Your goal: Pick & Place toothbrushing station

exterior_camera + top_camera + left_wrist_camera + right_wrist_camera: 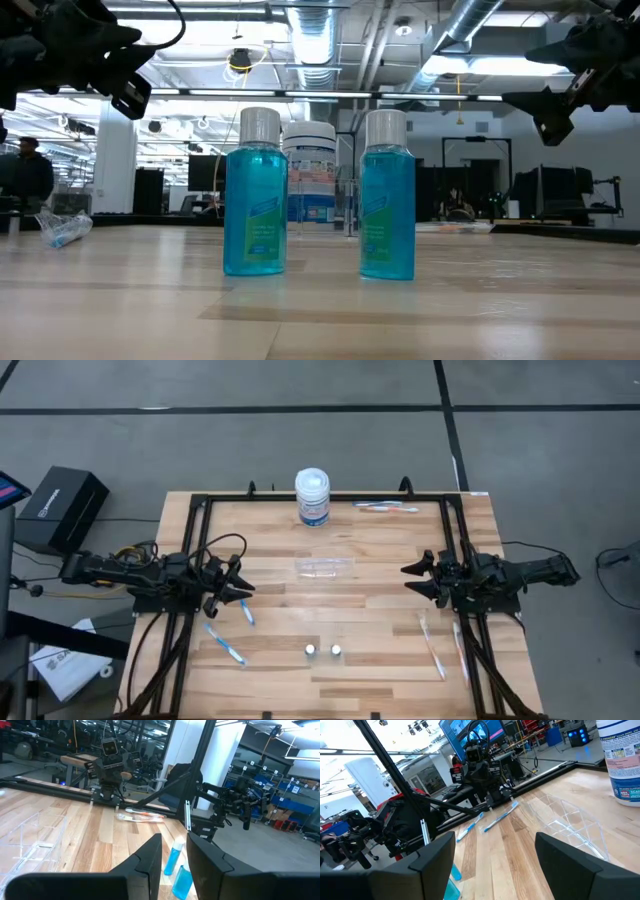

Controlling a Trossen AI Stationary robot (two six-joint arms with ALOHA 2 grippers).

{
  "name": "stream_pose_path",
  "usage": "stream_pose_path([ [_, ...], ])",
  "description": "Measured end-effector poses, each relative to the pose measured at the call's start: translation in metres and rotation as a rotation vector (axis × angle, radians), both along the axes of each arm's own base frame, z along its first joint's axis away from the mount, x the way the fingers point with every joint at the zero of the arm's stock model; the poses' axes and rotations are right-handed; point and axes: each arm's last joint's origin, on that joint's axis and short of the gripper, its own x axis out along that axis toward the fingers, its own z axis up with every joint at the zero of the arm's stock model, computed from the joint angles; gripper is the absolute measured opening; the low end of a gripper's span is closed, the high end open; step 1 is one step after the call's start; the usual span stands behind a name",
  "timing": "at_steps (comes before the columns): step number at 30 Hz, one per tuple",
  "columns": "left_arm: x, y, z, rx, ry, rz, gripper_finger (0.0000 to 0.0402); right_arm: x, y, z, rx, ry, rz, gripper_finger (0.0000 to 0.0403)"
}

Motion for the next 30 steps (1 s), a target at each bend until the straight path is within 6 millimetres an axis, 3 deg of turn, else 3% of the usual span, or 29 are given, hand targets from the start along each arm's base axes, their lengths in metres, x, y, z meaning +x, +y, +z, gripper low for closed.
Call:
stream_pose_path([
  [14,0.000,0.000,0.001,-0.001,-0.007,0.000,0.0085,0.000,0.000,0.000,0.000,0.000,0.000,0.0265],
  [24,-0.002,0.000,0.013,-0.012,-0.138,-0.001,0.0085,0.000,0.000,0.000,-0.007,-0.004,-0.009,0.0265],
  [30,-0.004,0.001,0.020,-0.018,-0.211,0.014,0.0085,-0.002,-0.005,0.016,0.033,-0.162,-0.152,0.0265],
])
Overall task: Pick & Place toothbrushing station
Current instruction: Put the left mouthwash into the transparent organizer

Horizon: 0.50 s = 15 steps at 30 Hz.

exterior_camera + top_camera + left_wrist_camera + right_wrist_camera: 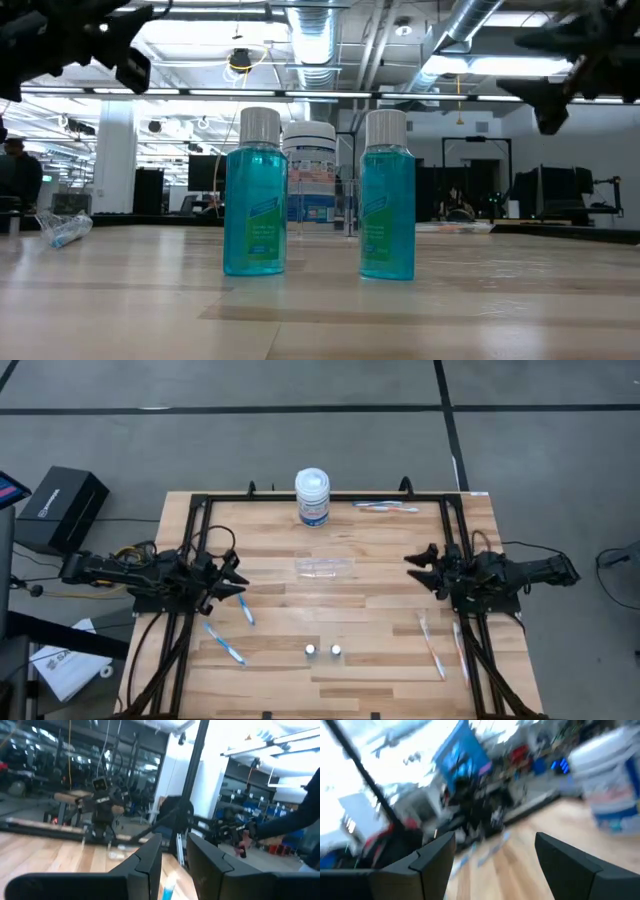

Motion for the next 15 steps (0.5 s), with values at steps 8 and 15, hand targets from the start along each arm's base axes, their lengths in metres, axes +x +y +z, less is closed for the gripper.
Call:
stream_pose_path([
  [8,-0.015,0.005,0.031,-0.108,-0.347,0.130,0.0085,-0.012,-0.008,0.028,0.068,-0.291,-0.226,0.0265],
  [15,-0.024,0.011,0.041,-0.409,-0.478,0.152,0.0085,-0.028,-0.010,0.049,0.134,-0.568,-0.225,0.0265],
])
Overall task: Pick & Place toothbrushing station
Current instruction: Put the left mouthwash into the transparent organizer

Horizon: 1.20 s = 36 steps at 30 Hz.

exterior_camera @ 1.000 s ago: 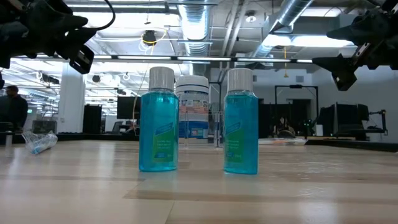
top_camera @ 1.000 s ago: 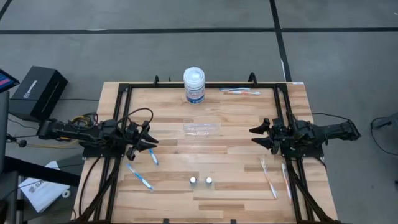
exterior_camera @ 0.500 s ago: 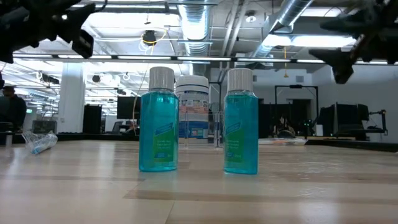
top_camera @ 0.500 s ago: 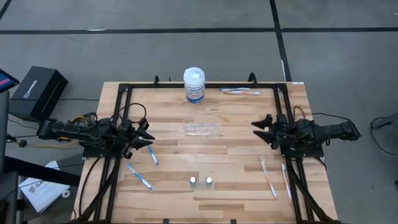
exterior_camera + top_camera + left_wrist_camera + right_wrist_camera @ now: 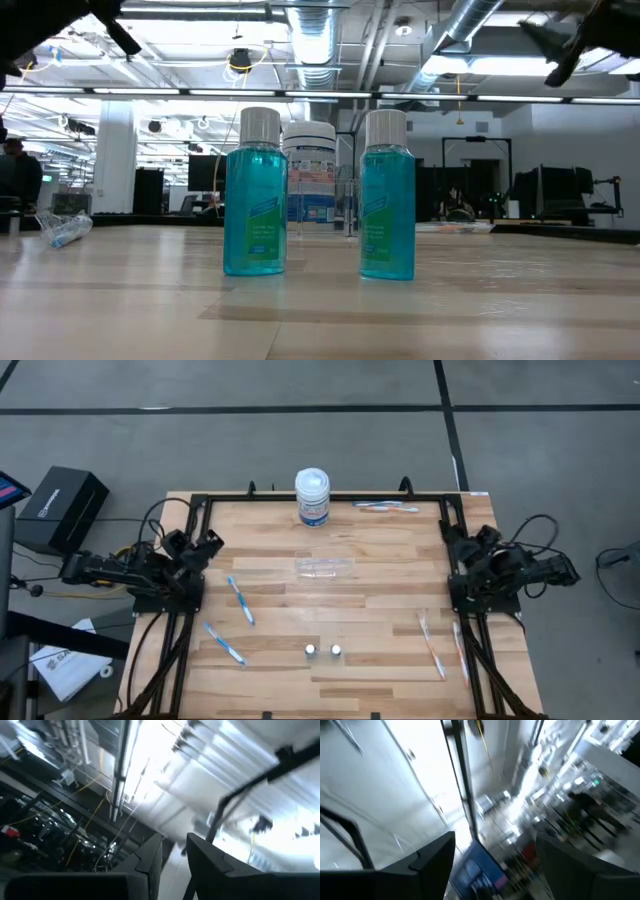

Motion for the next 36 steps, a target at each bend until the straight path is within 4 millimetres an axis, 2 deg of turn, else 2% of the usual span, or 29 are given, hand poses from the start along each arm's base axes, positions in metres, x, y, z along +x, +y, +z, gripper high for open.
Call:
stream_pose_path([
  [3,-0.001,0.001,0.001,-0.024,-0.012,0.000,0.0085,-0.008,-0.002,0.007,0.031,-0.112,-0.010,0.0265],
  [8,-0.002,0.000,0.005,-0.024,-0.038,-0.007,0.0085,-0.012,-0.004,0.009,0.047,-0.139,-0.076,0.0265],
  [13,-0.004,-0.002,0.028,0.034,-0.092,-0.053,0.0085,-0.012,-0.004,0.009,0.091,-0.162,-0.040,0.0265],
  [16,0.005,-0.004,0.043,0.068,-0.064,-0.086,0.0085,-0.012,-0.004,0.009,0.092,-0.160,-0.040,0.0265],
  [22,0.058,-0.008,0.063,0.079,0.292,-0.161,0.0085,-0.010,-0.003,0.011,0.129,-0.195,0.006,0.0265],
  [29,0.123,-0.010,0.080,0.145,0.632,-0.288,0.0085,-0.001,-0.002,0.029,0.109,-0.139,-0.005,0.0265],
  [33,0.150,-0.004,0.080,0.208,0.800,-0.358,0.0085,0.011,0.001,0.043,0.071,-0.086,0.002,0.0265],
  [36,0.164,0.001,0.081,0.285,0.859,-0.380,0.0085,0.022,0.003,0.058,0.055,-0.061,0.017,0.0265],
])
